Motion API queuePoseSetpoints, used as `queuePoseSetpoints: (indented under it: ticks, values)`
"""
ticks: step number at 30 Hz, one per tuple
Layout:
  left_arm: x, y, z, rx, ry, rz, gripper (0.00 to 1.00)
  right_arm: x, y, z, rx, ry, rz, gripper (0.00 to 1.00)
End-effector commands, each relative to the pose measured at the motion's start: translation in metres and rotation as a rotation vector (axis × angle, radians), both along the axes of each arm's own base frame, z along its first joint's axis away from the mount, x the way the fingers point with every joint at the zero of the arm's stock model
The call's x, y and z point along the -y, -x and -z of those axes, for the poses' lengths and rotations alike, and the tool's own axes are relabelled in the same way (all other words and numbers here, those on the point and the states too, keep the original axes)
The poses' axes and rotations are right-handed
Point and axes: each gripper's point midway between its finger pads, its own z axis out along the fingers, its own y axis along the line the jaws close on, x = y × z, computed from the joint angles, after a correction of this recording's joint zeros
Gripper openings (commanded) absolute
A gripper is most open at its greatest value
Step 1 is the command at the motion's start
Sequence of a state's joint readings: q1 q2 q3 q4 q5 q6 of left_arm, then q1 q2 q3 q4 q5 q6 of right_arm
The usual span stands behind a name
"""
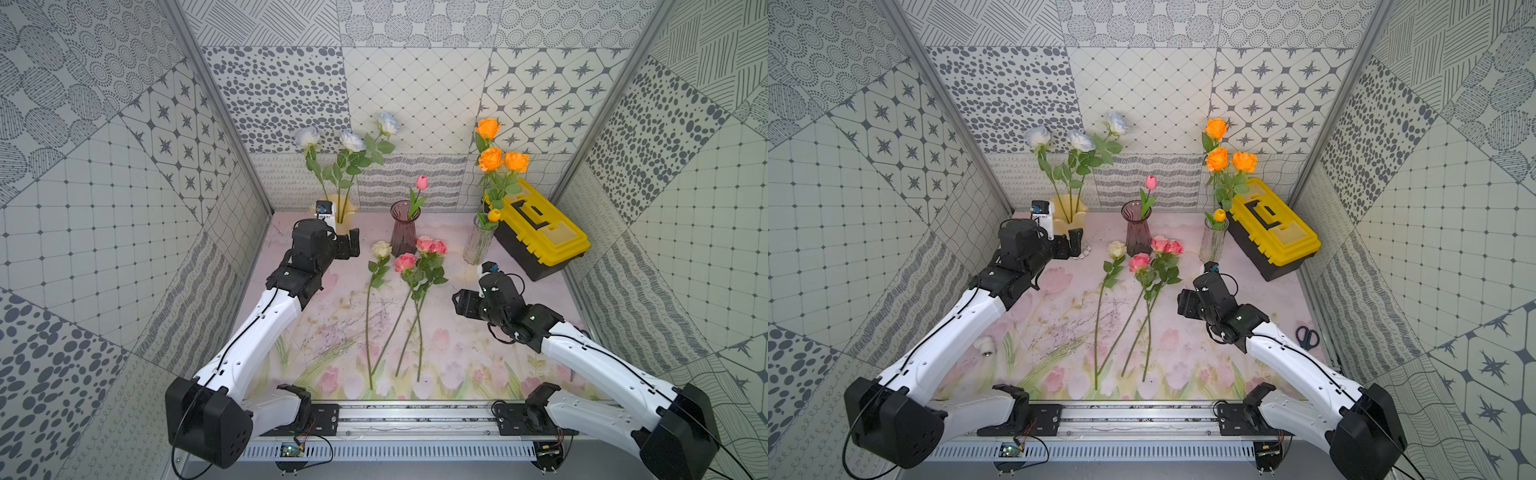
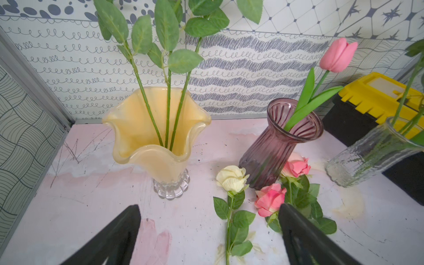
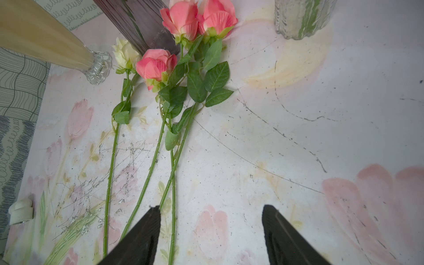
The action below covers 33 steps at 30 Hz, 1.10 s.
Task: Arrange the flowers in different vases according to their variety
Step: Insert the flower into the vase, then pick up the flower at the center of the board.
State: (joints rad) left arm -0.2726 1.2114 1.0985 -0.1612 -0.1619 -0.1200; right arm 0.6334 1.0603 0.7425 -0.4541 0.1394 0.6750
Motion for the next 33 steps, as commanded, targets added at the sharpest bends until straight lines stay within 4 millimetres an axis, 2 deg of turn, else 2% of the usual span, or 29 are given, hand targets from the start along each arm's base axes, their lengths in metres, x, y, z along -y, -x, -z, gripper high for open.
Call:
queuePoseSetpoints:
  ticks: [1,7,14,19,33]
  values:
    - [0.004,0.031,0.02,-0.107,-0.002,-0.013,0.99,-0.011,-0.01,-0.017,0.048,-0.039,0.0,0.75]
    - [0.014,0.06,0.051,-0.239,0.054,-0.001,0.99,-0.015,-0.011,-0.015,0.045,-0.04,-0.004,0.75]
    - [0.018,0.083,0.106,-0.478,0.044,-0.01,0.95,-0.015,-0.009,-0.013,0.039,-0.037,-0.003,0.75]
    - [0.019,0.089,0.135,-0.593,0.017,-0.02,0.9,-0.012,-0.006,-0.01,0.033,-0.033,0.004,0.75]
    - [0.044,0.09,0.212,-0.919,-0.005,0.004,0.73,-0.008,-0.002,-0.003,0.024,-0.026,0.017,0.75]
